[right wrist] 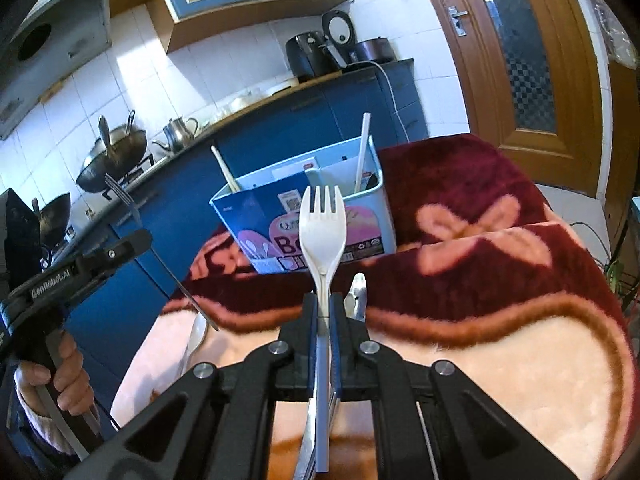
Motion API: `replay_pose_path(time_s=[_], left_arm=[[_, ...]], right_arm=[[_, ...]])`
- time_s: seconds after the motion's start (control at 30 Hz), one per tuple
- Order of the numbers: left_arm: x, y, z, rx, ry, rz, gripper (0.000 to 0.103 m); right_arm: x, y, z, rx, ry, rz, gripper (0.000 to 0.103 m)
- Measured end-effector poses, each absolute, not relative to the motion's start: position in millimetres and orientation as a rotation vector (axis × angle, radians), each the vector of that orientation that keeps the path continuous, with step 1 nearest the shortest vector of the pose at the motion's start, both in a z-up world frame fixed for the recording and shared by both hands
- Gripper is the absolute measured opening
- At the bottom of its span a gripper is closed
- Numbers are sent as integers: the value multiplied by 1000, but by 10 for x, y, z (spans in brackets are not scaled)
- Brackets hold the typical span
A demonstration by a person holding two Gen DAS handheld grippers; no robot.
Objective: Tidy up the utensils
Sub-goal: 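Carry the metal fork and white plastic fork upright over the box with both tools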
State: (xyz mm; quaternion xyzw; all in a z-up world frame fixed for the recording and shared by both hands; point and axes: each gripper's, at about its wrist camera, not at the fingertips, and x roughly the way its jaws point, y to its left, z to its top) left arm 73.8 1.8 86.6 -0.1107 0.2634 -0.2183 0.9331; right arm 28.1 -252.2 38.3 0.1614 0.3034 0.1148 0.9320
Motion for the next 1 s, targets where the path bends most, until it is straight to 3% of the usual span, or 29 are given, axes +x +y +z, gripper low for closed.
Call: replay_pose_path(time_s=[0.7, 1.0], left_arm=[[1189, -128, 1599, -165, 273, -319, 5], [1476, -203, 1342, -163, 283, -285, 5]], right_arm=[[228, -2840, 407, 368, 485, 233, 7], [279, -2902, 445, 351, 450, 239, 7]])
